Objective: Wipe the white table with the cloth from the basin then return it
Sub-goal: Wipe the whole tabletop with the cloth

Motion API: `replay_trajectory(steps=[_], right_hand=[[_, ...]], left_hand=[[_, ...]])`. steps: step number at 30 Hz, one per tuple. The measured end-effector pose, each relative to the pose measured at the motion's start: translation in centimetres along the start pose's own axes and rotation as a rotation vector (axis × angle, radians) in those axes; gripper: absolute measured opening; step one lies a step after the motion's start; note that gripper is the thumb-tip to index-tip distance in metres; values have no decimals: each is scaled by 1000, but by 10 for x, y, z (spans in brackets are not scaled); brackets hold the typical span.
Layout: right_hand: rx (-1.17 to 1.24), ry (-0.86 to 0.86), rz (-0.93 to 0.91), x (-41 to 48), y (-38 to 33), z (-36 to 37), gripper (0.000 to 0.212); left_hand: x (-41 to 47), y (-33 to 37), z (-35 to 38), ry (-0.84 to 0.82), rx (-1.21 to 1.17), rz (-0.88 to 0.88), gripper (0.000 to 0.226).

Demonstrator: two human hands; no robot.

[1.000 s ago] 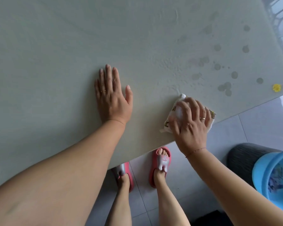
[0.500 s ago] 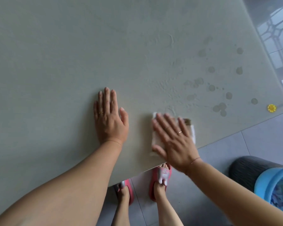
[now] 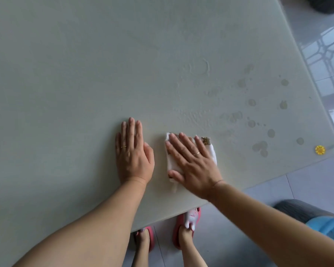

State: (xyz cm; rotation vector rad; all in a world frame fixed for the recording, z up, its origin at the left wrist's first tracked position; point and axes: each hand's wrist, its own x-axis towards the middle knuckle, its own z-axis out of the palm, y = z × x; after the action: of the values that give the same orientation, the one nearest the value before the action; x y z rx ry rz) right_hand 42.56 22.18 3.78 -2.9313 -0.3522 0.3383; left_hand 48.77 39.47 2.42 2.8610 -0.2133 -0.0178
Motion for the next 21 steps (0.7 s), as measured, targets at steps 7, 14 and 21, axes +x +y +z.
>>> replay_trajectory(steps=[7,14,21], right_hand=[[120,73,766,33,37,-12,75],[65,30,64,44,-16,-7,68],[68,73,558,71,80,-26,71]], left_hand=[[1,1,0,-11,25,7,60],[3,3,-4,-34,29,-5,61],[1,1,-1,-47,13,-4,62]])
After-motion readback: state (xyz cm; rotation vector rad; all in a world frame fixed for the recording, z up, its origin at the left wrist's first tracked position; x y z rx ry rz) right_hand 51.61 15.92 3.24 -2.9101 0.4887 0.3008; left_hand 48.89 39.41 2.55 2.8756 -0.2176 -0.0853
